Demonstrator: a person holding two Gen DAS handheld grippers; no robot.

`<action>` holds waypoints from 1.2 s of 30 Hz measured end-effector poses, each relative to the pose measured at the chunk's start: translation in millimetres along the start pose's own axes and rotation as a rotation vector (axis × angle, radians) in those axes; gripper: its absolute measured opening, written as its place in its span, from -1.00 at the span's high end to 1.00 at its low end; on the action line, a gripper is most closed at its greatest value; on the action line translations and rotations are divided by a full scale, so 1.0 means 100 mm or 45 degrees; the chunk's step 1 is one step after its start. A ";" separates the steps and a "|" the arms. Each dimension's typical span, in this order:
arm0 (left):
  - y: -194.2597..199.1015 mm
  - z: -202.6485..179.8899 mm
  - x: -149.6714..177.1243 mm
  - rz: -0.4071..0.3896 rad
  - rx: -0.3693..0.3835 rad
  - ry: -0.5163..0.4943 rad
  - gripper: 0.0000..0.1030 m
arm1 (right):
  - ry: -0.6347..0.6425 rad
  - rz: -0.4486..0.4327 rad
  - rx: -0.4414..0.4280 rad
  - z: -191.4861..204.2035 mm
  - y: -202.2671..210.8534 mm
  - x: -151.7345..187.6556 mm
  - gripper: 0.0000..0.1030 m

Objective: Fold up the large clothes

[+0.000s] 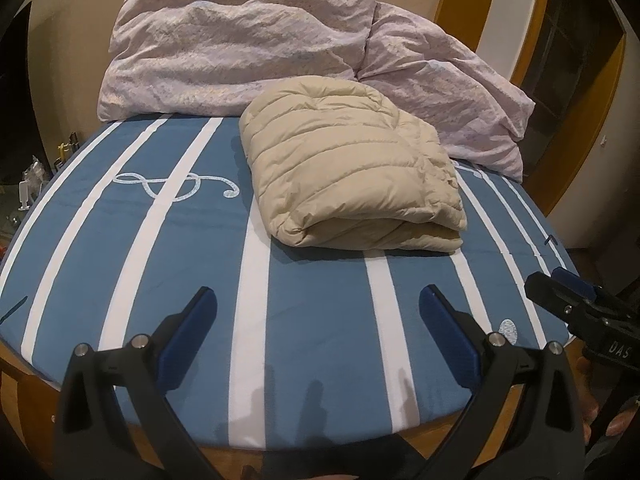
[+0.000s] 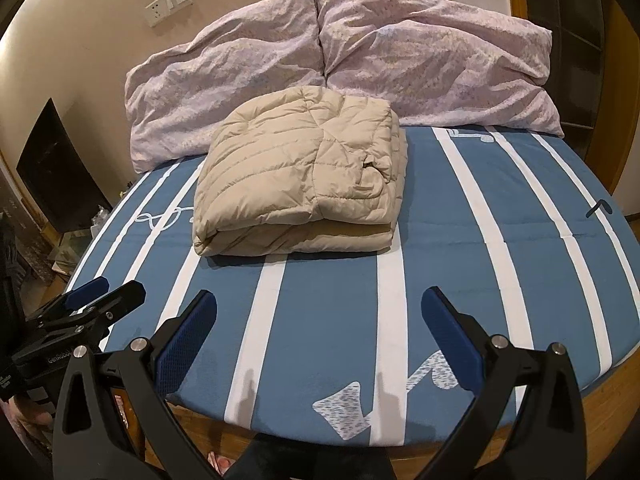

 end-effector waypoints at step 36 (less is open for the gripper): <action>0.07 -0.10 -0.07 0.000 0.035 -0.025 -0.96 | -0.006 0.009 -0.037 0.02 0.05 -0.03 -0.97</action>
Point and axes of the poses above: each gripper's, at about its wrist camera, not at the fingertips, and y roughly against the way its jaws point, z to its left, x to its underside, the point moved 5 cm from there along -y, roughly the way its jaws point
